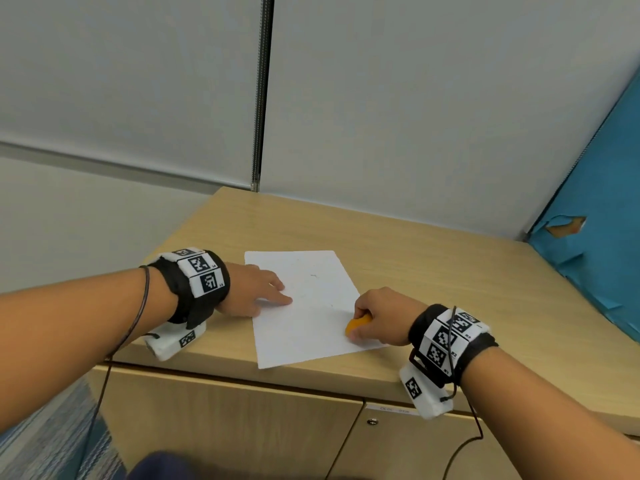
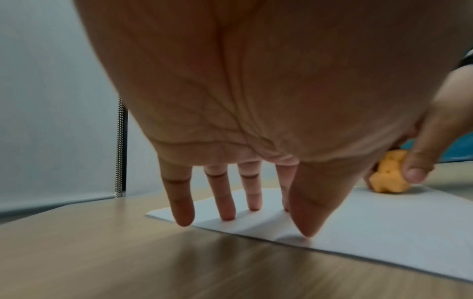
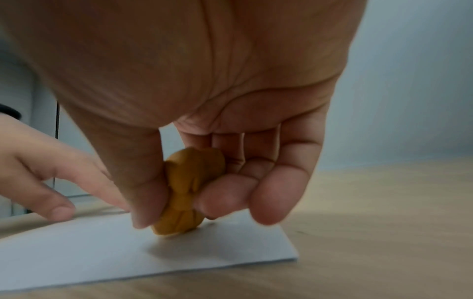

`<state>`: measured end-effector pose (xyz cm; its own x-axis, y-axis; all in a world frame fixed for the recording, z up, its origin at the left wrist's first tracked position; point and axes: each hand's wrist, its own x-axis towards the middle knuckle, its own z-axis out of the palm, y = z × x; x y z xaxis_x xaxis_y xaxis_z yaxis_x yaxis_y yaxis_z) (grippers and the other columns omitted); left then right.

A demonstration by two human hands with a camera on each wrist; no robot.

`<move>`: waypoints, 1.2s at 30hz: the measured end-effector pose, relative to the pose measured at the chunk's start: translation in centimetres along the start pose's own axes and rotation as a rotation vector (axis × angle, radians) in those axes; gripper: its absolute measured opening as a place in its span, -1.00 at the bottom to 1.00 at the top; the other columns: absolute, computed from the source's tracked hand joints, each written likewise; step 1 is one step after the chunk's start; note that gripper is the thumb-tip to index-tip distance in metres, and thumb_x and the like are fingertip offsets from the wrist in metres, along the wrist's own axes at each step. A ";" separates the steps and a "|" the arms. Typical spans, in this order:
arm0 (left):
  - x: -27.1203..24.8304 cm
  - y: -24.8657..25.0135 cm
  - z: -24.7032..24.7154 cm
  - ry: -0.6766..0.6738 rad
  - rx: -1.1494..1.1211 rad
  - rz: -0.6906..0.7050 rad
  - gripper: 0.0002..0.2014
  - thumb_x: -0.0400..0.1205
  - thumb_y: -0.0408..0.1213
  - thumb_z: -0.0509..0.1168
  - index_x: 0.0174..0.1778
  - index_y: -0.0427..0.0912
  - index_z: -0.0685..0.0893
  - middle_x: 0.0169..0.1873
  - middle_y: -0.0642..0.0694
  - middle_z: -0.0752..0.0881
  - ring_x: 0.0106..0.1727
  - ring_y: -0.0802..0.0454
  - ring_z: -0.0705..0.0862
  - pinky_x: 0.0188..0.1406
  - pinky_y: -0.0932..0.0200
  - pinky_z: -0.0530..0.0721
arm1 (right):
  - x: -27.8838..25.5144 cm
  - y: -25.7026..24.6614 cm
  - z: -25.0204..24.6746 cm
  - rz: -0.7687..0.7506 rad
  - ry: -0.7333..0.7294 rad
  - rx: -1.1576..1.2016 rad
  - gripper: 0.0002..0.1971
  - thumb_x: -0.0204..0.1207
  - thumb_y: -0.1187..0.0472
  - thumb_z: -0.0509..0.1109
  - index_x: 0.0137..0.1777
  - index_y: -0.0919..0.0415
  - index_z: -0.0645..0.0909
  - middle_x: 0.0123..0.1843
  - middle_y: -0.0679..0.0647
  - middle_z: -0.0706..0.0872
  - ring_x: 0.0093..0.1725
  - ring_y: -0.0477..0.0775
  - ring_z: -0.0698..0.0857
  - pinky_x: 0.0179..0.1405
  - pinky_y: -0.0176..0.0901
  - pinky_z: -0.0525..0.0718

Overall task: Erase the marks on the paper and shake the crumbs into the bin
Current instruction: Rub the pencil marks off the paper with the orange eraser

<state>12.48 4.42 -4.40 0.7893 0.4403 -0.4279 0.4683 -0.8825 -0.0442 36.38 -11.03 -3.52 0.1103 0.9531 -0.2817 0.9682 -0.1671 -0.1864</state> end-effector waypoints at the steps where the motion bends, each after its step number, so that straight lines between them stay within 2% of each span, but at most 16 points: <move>1: -0.4 0.4 -0.1 0.005 0.003 0.003 -0.41 0.76 -0.15 0.12 0.69 0.33 0.14 0.68 0.15 0.15 0.62 -0.05 0.24 0.58 -0.02 0.24 | 0.2 0.2 -0.1 0.015 0.002 0.000 -0.65 0.54 -0.10 0.50 0.09 0.18 0.72 0.07 0.08 0.75 -0.01 0.11 0.75 0.02 0.01 0.76; 4: -1.4 1.4 -1.0 0.014 0.001 0.033 -0.50 0.77 -0.08 0.14 0.66 0.28 0.29 0.50 0.10 0.38 0.30 0.11 0.43 0.28 0.21 0.34 | 0.8 0.6 -0.3 0.045 -0.017 0.065 -0.68 0.55 -0.07 0.51 0.08 0.19 0.69 -0.03 0.11 0.79 -0.17 0.09 0.76 -0.11 -0.03 0.78; 5: -1.6 1.7 -1.3 0.014 0.003 0.045 -0.53 0.77 -0.05 0.14 0.63 0.25 0.35 0.43 0.09 0.46 0.17 0.15 0.44 0.19 0.24 0.35 | 0.9 0.7 -0.4 0.054 -0.028 0.094 -0.68 0.56 -0.06 0.51 0.08 0.19 0.69 -0.10 0.11 0.79 -0.23 0.08 0.75 -0.18 -0.05 0.77; 7: -1.8 2.1 -2.2 0.015 0.008 0.060 -0.56 0.75 0.02 0.17 0.58 0.22 0.43 0.31 0.11 0.60 0.04 0.20 0.47 0.10 0.25 0.39 | 1.2 0.7 -0.4 0.062 -0.040 0.123 -0.69 0.56 -0.03 0.53 0.10 0.20 0.68 -0.16 0.09 0.79 -0.28 0.06 0.74 -0.26 -0.11 0.74; 10: -1.0 2.1 -3.7 0.067 -0.021 0.051 -0.57 0.73 0.02 0.22 0.55 0.20 0.48 0.19 0.17 0.69 -0.06 0.25 0.54 0.05 0.28 0.43 | 1.6 0.5 -0.4 0.057 -0.034 0.141 -0.71 0.55 -0.01 0.55 0.14 0.15 0.68 0.01 0.11 0.78 -0.23 0.05 0.78 -0.28 -0.17 0.79; 12: 0.1 1.9 -4.4 0.138 -0.044 0.045 -0.54 0.71 0.03 0.27 0.55 0.17 0.48 0.20 0.18 0.68 -0.04 0.28 0.55 0.08 0.26 0.44 | 1.9 0.4 -0.4 0.037 -0.015 0.101 -0.72 0.54 -0.01 0.55 0.13 0.11 0.69 0.08 0.08 0.75 -0.11 0.07 0.80 -0.09 -0.05 0.85; 14: 1.4 1.7 -4.3 0.162 -0.065 0.044 -0.43 0.66 0.09 0.33 0.61 0.16 0.40 0.40 0.11 0.59 0.26 0.13 0.57 0.26 0.16 0.45 | 2.0 0.2 -0.5 0.004 0.004 0.023 -0.75 0.53 -0.03 0.54 0.11 0.06 0.70 0.08 0.01 0.71 -0.06 0.04 0.74 -0.01 -0.04 0.81; 15: 2.1 1.7 -4.1 0.141 -0.066 0.044 -0.32 0.63 0.15 0.35 0.66 0.16 0.31 0.54 0.05 0.46 0.47 0.03 0.47 0.45 0.07 0.38 | 2.1 0.1 -0.5 -0.006 0.013 0.004 -0.76 0.53 -0.03 0.53 0.11 0.05 0.70 0.06 -0.01 0.70 -0.07 0.01 0.71 -0.03 -0.08 0.77; 16: 2.7 1.7 -3.8 0.095 -0.067 0.042 -0.20 0.59 0.22 0.36 0.71 0.17 0.18 0.67 0.03 0.28 0.64 -0.02 0.27 0.60 -0.02 0.22 | 2.2 0.0 -0.5 -0.015 0.026 0.000 -0.76 0.53 -0.05 0.52 0.10 0.04 0.70 0.05 -0.03 0.70 -0.08 0.00 0.70 -0.04 -0.10 0.73; 18: 3.8 1.8 -3.2 -0.021 -0.045 0.022 0.00 0.51 0.35 0.35 0.74 0.24 -0.10 0.75 0.08 -0.12 0.74 -0.02 -0.09 0.66 -0.19 -0.08 | 2.5 -0.1 -0.6 -0.024 0.057 0.019 -0.76 0.54 -0.08 0.50 0.08 0.03 0.69 0.02 -0.05 0.70 -0.06 0.01 0.73 -0.06 -0.10 0.72; 19: 4.2 1.8 -3.0 -0.067 -0.023 0.010 0.06 0.48 0.40 0.35 0.71 0.29 -0.21 0.73 0.12 -0.26 0.74 -0.05 -0.21 0.64 -0.27 -0.15 | 2.7 -0.2 -0.6 -0.030 0.070 0.025 -0.75 0.54 -0.09 0.49 0.08 0.04 0.69 0.03 -0.04 0.70 -0.06 0.02 0.74 -0.06 -0.08 0.73; 21: 4.8 1.8 -2.5 -0.139 -0.010 -0.012 0.11 0.46 0.43 0.33 0.67 0.33 -0.35 0.69 0.12 -0.41 0.72 -0.14 -0.33 0.59 -0.42 -0.18 | 3.2 -0.6 -0.7 -0.046 0.083 0.013 -0.72 0.55 -0.11 0.48 0.09 0.07 0.69 0.03 -0.01 0.72 -0.07 0.04 0.75 -0.05 -0.05 0.74; 24: 5.6 1.6 -1.4 -0.186 -0.051 -0.041 0.14 0.44 0.45 0.32 0.62 0.36 -0.45 0.64 0.12 -0.52 0.68 -0.22 -0.45 0.54 -0.54 -0.20 | 4.2 -1.6 -0.8 -0.076 0.084 -0.004 -0.71 0.56 -0.12 0.47 0.08 0.08 0.68 0.02 0.01 0.73 -0.07 0.06 0.76 -0.03 -0.03 0.74; 29: 6.0 1.3 -0.7 -0.208 -0.147 -0.062 0.18 0.33 0.48 0.38 0.56 0.50 -0.44 0.63 0.18 -0.54 0.66 -0.19 -0.51 0.50 -0.54 -0.32 | 5.8 -3.2 -0.7 -0.121 0.067 -0.053 -0.72 0.58 -0.04 0.46 0.13 0.14 0.68 0.01 0.06 0.73 -0.06 0.12 0.75 0.00 0.04 0.75; 33: 5.9 1.3 -0.8 -0.211 -0.139 -0.067 0.22 0.27 0.51 0.39 0.55 0.51 -0.44 0.62 0.19 -0.55 0.64 -0.18 -0.53 0.49 -0.53 -0.35 | 6.8 -3.5 -0.6 -0.095 0.092 -0.083 -0.76 0.55 -0.04 0.44 -0.01 0.13 0.69 -0.07 0.06 0.72 -0.06 0.14 0.71 -0.08 0.00 0.69; 36: 5.8 1.5 -0.7 -0.199 -0.139 -0.081 0.23 0.28 0.50 0.41 0.57 0.49 -0.42 0.61 0.18 -0.56 0.64 -0.19 -0.54 0.51 -0.50 -0.35 | 6.7 -3.7 -0.2 -0.171 0.083 -0.079 -0.79 0.49 -0.04 0.51 -0.06 0.08 0.67 -0.11 0.01 0.74 -0.12 0.08 0.69 -0.15 -0.05 0.67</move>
<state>18.06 5.83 -6.30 0.6600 0.4550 -0.5979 0.5873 -0.8087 0.0329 33.56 -3.95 -4.56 -0.0418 0.9840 -0.1732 0.9887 0.0158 -0.1490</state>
